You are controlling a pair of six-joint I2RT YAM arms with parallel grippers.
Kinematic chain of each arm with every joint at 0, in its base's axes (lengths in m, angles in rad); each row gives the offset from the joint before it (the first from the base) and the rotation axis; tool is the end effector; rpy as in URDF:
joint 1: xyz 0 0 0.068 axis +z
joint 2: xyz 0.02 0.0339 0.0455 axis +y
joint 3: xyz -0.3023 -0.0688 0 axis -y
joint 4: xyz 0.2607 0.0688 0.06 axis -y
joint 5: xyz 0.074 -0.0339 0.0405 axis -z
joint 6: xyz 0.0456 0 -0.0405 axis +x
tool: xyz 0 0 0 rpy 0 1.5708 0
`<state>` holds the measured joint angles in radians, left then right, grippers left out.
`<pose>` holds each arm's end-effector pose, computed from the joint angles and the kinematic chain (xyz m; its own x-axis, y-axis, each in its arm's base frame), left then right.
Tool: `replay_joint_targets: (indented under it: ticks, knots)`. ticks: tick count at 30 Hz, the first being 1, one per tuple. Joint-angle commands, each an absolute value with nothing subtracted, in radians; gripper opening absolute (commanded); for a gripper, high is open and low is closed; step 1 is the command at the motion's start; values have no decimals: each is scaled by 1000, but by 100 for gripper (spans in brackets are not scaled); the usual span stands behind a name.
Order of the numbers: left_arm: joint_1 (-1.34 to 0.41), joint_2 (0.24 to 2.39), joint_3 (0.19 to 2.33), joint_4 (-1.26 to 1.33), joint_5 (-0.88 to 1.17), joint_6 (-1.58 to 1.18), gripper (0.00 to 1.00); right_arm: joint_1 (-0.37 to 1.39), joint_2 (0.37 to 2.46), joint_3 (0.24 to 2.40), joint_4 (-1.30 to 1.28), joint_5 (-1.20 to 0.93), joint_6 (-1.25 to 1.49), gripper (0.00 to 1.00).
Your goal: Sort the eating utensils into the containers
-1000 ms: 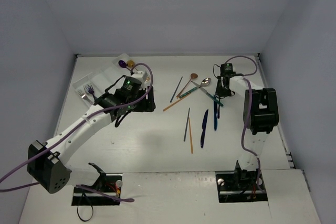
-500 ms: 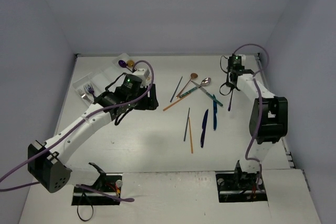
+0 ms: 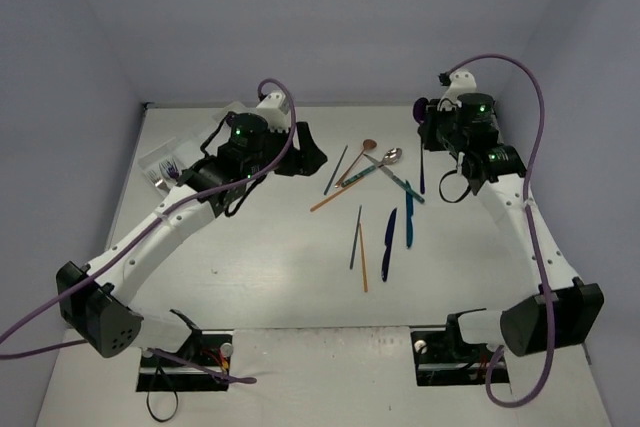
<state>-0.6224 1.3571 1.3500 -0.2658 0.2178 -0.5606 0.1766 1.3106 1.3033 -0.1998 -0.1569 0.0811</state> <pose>0.2633 -0.2011 0.4351 -0.5780 -0.2242 -0.7846 0.5088 0.6527 -0.5613 0.3136 0.0632 0.4392 -0.2280 0.0406 -0.9728 -0.3066 0.9453 0.1113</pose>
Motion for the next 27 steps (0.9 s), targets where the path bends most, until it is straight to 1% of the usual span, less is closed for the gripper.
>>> replay_joint_targets:
  ticks: [1, 7, 11, 15, 19, 27]
  knots:
    - [-625, 1439, 1512, -59, 321, -564, 61, 277, 1228, 1260, -183, -347, 106, 0]
    - [-652, 1541, 1599, 30, 344, -594, 61, 355, 1191, 1223, -181, -379, 150, 0]
    - [-685, 1578, 1638, 62, 312, -592, 58, 392, 1184, 1210, -181, -376, 163, 0]
    - [-743, 1641, 1737, -59, 239, -499, 54, 403, 1177, 1207, -181, -368, 163, 0]
    - [-789, 1675, 1785, -132, 174, -443, 50, 403, 1178, 1204, -182, -364, 158, 0]
    - [-817, 1711, 1801, -245, 69, -400, 44, 403, 1186, 1206, -181, -362, 150, 0]
